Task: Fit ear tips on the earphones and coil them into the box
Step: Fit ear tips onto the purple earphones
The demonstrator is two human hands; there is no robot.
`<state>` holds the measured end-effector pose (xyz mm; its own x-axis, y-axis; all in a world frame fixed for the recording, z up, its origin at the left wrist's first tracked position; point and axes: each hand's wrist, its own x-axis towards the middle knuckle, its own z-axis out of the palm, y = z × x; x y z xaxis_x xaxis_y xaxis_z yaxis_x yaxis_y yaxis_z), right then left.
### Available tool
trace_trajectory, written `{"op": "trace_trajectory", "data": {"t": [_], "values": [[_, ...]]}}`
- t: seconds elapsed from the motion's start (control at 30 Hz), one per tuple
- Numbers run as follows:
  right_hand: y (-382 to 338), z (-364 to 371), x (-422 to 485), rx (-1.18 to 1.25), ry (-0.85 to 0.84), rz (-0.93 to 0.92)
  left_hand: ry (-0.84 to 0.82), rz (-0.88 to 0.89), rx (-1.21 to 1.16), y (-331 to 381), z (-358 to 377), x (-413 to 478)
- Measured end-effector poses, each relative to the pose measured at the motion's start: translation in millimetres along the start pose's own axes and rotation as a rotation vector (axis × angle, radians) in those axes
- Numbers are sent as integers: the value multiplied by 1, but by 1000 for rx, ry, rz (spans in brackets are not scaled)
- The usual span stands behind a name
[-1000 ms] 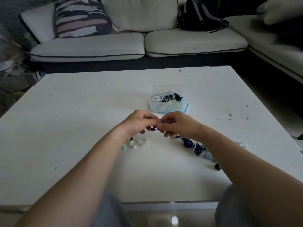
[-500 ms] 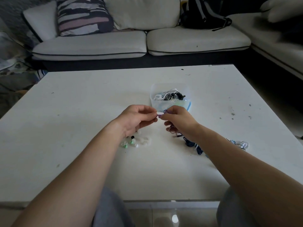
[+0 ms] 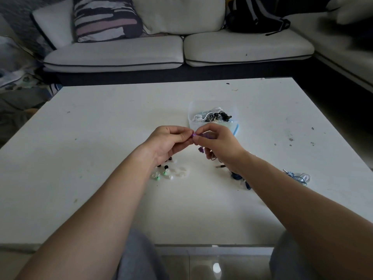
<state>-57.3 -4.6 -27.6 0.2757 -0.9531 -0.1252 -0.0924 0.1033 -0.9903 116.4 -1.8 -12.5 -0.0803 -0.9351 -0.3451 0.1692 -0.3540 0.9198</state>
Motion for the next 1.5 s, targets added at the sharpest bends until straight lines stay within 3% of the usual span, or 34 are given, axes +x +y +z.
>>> {"op": "trace_trajectory", "data": {"t": [0.33, 0.43, 0.53, 0.63, 0.97, 1.5], "values": [[0, 1, 0, -44, -12, -12, 1, -4, 137, 2, -7, 1], [3, -1, 1, -59, 21, 25, 30, 30, 540, -3, -23, 6], [5, -4, 2, -43, 34, 54, 27, -50, 1002, -11, -39, 8], [5, -6, 2, -9, 6, 56, 19, -118, 1176, -19, -45, 11], [3, -7, -1, 5, 19, 78, 136, -133, 1305, -30, -42, 15], [2, -8, -1, 37, 7, 113, 126, -193, 1374, -32, -41, 17]]}}
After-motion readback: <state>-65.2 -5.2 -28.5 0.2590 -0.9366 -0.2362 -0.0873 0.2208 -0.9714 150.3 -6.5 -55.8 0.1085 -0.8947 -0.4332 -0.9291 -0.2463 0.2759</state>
